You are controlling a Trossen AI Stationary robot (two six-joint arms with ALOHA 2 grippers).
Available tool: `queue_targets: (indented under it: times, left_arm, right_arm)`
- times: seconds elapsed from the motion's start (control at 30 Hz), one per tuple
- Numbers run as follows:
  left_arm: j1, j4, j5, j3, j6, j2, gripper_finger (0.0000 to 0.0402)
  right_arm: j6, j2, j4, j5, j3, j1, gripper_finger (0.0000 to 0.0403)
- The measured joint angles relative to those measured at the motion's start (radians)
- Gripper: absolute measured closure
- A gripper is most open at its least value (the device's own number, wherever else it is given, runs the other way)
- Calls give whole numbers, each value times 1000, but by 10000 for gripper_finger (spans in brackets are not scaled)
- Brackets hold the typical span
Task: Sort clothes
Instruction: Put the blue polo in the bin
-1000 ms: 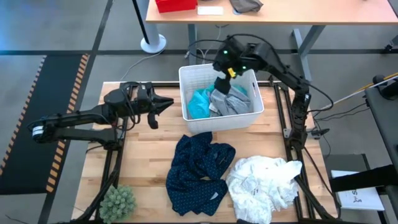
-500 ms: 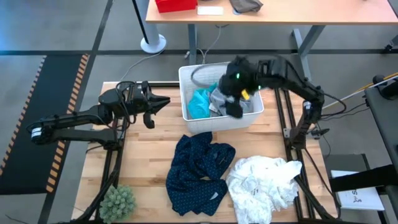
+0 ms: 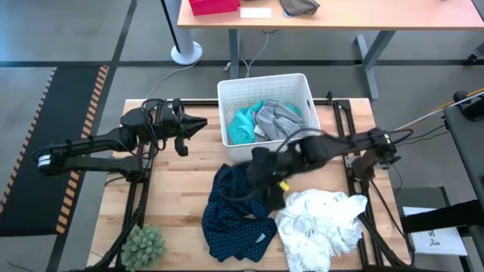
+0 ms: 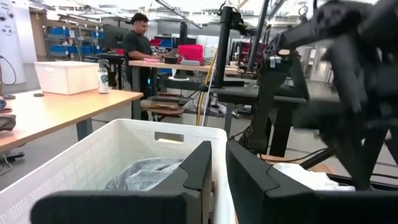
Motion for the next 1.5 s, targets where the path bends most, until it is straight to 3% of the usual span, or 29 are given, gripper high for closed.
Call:
queue_targets:
  times: [0.13, 0.33, 0.67, 1.0, 1.2, 1.5]
  left_arm:
    - [0, 0, 0, 0, 0, 0, 365]
    - [0, 1, 0, 0, 0, 0, 365]
    - [0, -1, 0, 0, 0, 0, 365]
    - [0, -10, 0, 0, 0, 0, 365]
    - [0, -11, 0, 0, 0, 2, 365]
    - [0, -24, 0, 0, 0, 3, 365]
  right_arm:
    - [86, 0, 129, 16, -159, 6, 102]
    - [153, 39, 290, 136, -331, 5, 83]
    - [288, 182, 361, 252, -358, 2, 57]
    - [308, 309, 425, 174, -358, -21, 57]
    - [320, 364, 439, 27, -358, -65, 57]
    - [306, 411, 489, -58, -353, -107, 62]
